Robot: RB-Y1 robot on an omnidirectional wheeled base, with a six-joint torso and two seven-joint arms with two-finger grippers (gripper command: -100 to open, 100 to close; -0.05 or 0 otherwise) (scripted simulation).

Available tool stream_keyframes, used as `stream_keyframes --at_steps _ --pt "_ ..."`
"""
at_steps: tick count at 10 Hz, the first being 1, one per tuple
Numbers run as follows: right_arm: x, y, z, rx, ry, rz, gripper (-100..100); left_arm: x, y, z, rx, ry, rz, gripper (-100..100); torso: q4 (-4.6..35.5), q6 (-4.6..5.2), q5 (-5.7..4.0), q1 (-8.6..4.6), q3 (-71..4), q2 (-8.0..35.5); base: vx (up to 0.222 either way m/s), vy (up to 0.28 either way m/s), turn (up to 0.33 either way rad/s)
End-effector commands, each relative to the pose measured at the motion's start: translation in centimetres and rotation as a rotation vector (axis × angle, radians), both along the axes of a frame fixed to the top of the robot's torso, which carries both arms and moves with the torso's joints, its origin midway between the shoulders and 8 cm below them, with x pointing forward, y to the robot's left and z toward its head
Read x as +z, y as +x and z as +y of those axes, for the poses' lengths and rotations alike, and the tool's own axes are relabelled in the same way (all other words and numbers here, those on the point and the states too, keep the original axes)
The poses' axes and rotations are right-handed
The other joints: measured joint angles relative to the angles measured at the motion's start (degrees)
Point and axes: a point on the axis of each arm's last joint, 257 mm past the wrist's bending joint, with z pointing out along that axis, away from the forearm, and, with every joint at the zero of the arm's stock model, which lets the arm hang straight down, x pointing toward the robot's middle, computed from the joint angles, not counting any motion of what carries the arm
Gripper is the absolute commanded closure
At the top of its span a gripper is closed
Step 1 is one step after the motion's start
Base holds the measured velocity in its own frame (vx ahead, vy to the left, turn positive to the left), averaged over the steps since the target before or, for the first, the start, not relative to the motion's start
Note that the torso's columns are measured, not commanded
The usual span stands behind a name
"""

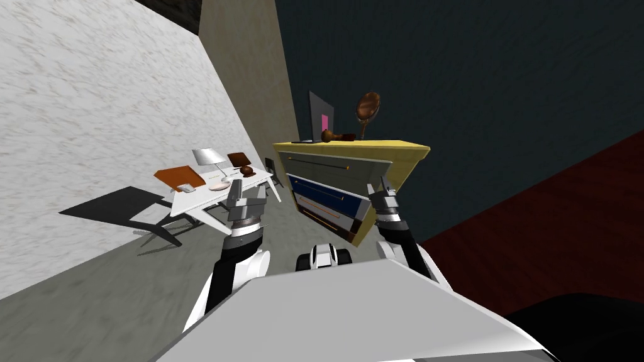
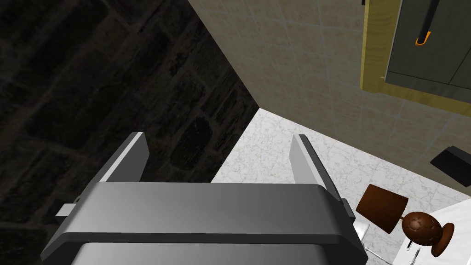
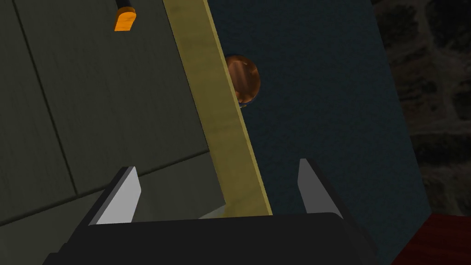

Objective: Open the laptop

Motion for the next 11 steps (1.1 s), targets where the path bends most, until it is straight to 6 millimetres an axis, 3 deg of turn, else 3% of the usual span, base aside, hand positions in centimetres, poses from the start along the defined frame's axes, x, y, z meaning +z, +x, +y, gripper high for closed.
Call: stream_keyframes --at_steps 1,3,6,8,9,10,11 --pt "-3.2 -0.1 -2.4 -0.059 -0.114 0.109 -100 0.0 0.0 0.0 0.000 0.000 0.000 0 0.05 0.00 -0.02 -0.06 -0.03 0.06 0.060 0.119 -0.091" --pt "-6.3 -0.7 -5.4 -0.121 -0.216 0.215 -100 0.0 0.0 0.0 0.000 0.000 0.000 0 0.09 -0.01 -0.01 -0.03 -0.01 0.14 0.049 0.155 -0.112" --pt "-7.7 -1.3 -7.6 -0.167 -0.280 0.274 -100 0.0 0.0 0.0 0.000 0.000 0.000 0 0.09 0.01 -0.10 -0.31 0.00 0.14 0.041 0.101 -0.054" --pt "-10.7 -2.7 -11.0 -0.229 -0.394 0.394 -100 0.0 0.0 0.0 0.000 0.000 0.000 0 0.10 0.02 -0.07 -0.20 0.01 0.15 0.041 0.118 -0.128" --pt "-10.4 -3.1 -12.1 -0.254 -0.410 0.399 -100 0.0 0.0 0.0 0.000 0.000 0.000 0 0.08 0.01 0.00 0.03 -0.03 0.09 0.050 0.142 -0.055" --pt "-11.8 -4.1 -13.9 -0.283 -0.469 0.464 -100 0.0 0.0 0.0 0.000 0.000 0.000 0 0.08 -0.02 0.01 0.00 -0.04 0.08 0.075 0.137 -0.096" --pt "-11.5 -4.3 -14.6 -0.300 -0.480 0.463 -100 0.0 0.0 0.0 0.000 0.000 0.000 0 0.06 0.00 -0.03 -0.09 -0.07 0.03 0.040 0.104 -0.051"
